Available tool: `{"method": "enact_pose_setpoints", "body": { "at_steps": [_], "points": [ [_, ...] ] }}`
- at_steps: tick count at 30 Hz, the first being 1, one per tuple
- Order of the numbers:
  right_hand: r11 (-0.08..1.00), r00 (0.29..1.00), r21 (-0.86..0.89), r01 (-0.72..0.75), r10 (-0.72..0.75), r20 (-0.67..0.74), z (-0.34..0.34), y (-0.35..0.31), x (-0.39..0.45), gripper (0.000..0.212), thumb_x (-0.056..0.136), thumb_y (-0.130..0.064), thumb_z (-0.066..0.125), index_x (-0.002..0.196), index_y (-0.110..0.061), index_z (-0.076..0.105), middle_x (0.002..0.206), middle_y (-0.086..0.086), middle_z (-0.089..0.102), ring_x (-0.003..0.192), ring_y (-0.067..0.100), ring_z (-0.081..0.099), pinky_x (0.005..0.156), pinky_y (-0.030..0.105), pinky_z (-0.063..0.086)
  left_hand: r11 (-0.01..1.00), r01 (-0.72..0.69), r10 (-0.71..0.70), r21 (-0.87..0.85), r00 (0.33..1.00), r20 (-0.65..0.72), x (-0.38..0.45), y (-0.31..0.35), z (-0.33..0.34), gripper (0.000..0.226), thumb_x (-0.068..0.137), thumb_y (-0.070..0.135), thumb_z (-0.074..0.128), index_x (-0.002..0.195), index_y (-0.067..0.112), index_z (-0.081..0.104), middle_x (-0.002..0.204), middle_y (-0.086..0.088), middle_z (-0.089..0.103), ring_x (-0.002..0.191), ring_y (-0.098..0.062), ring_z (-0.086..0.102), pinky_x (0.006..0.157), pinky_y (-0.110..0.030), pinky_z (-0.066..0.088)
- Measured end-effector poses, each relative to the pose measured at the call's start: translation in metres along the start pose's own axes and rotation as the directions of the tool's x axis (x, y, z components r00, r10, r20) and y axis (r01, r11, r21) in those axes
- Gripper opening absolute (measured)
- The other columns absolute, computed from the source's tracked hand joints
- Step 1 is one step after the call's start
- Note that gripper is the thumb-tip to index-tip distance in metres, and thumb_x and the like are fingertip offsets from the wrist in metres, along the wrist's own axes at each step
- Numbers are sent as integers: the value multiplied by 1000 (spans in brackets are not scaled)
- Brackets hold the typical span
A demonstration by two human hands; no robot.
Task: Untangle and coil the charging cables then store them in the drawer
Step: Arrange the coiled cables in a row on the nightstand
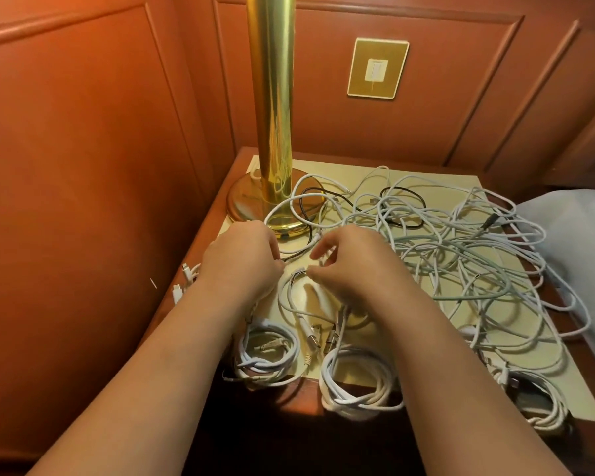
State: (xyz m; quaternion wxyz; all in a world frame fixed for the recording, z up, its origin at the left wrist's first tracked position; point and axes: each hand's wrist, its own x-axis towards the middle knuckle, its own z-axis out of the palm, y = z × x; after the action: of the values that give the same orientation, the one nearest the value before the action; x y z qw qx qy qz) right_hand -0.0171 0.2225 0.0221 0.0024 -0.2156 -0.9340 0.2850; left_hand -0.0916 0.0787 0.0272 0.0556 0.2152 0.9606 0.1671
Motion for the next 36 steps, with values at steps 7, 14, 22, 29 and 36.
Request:
{"method": "enact_pose_setpoints", "body": {
  "at_steps": [7,14,22,29,36],
  "points": [
    [984,986,67,167,-167,-14,2,-13,-3,35,90,-28,74,121,-43,70,87,-13,62,71,9,58,63,29,49,942,53,27,-331,973,231,-3,2,-31,18,98,18,62,89,17,78,84,-1,75,82,-18,65,70,-30,48],
    [990,992,96,107,-113,58,6,-1,-3,18,95,-45,70,110,-35,75,86,-7,69,77,16,65,72,38,56,923,43,99,-382,934,344,-24,3,-65,33,102,3,35,79,6,57,68,-3,48,59,-15,36,51,-22,33],
    [977,988,170,130,-112,-110,-4,13,3,20,100,-41,67,116,-35,77,78,-17,63,65,3,54,57,27,42,347,182,328,-920,896,301,-29,-13,-83,21,72,30,48,58,21,35,59,-1,21,51,-17,21,48,-27,26],
    [949,952,197,248,-201,-230,3,5,6,14,94,-41,74,82,-36,80,72,-7,73,67,16,66,65,42,55,545,-157,199,-824,979,-55,-26,-5,-53,30,75,26,88,97,9,77,56,18,62,51,3,53,51,-7,37],
    [951,946,188,247,-194,-259,0,6,10,13,93,-30,75,103,-35,83,83,-4,78,76,20,70,70,45,59,681,-306,279,-665,948,-152,-22,6,-32,16,83,19,85,99,17,83,46,23,53,47,2,48,51,-6,33]
  ]
}}
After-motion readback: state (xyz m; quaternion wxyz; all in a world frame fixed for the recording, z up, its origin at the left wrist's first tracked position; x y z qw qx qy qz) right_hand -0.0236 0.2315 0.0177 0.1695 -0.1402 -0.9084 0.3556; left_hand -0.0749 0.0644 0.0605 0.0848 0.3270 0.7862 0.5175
